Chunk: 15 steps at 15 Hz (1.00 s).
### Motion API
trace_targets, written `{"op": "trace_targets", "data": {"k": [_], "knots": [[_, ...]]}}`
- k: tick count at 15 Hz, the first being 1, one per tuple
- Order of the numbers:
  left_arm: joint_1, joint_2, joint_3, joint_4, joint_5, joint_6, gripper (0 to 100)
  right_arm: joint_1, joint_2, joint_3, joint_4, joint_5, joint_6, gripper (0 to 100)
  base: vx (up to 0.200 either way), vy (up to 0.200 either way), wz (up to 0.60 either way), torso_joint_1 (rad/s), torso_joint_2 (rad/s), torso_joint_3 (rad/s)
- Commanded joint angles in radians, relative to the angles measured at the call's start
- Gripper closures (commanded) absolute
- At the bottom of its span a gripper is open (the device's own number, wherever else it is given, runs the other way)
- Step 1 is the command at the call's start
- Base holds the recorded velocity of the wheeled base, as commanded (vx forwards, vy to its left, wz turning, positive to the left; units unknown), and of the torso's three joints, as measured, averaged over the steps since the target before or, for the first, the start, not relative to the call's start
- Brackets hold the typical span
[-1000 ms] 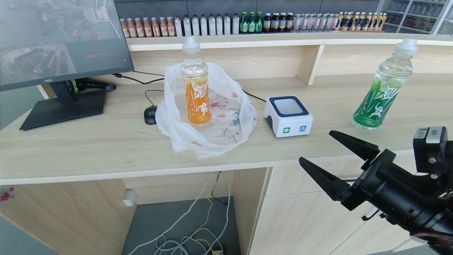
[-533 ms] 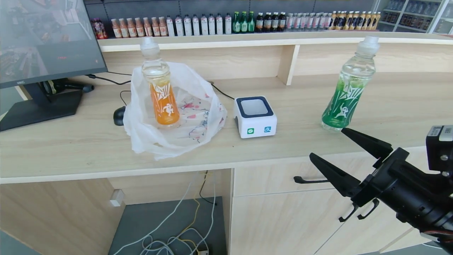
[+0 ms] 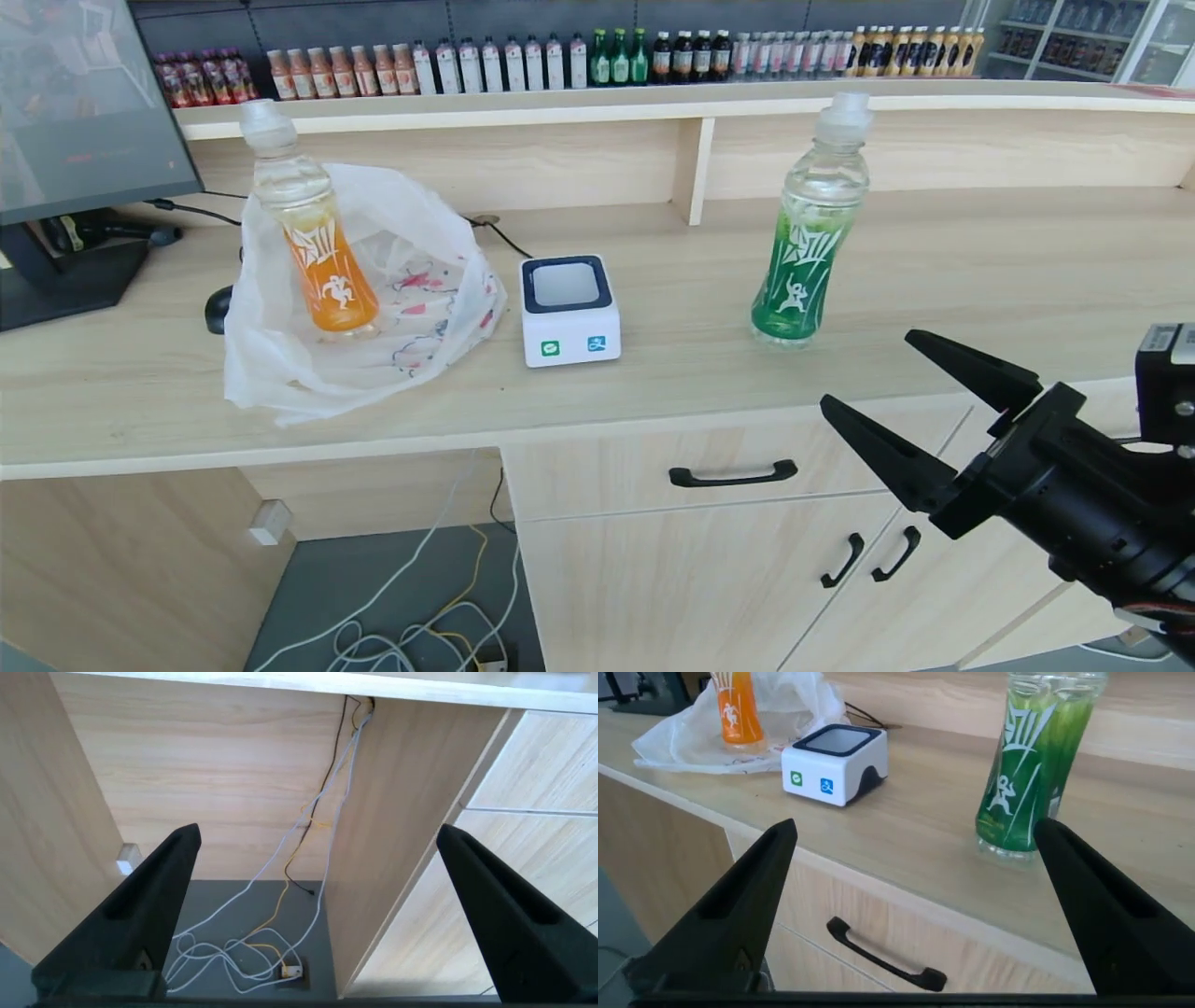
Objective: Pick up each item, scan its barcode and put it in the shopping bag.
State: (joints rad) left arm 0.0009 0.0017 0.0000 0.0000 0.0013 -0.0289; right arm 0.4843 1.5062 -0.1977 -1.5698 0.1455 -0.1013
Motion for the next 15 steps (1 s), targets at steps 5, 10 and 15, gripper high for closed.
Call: {"op": "trace_targets", "data": {"k": [5,10,15], "knots": [[0.001,0.001,0.0,0.0,0.0,0.006,0,-0.018,-0.012,0.014,-0.001,0.0,-0.009,0,0.0,-0.08,0.0,0.001,0.0,0.0],[0.001,0.001,0.0,0.0,0.0,0.02,0,-0.018,0.043,-0.017,-0.001,-0.001,-0.003,0,0.0,0.0,0.0,0.0,0.0,0.0],[0.001,0.001,0.0,0.0,0.0,0.02,0,-0.026,0.141,-0.295,0.145,-0.058,-0.014,0,0.0,0.0,0.0,0.0,0.0,0.0]]}}
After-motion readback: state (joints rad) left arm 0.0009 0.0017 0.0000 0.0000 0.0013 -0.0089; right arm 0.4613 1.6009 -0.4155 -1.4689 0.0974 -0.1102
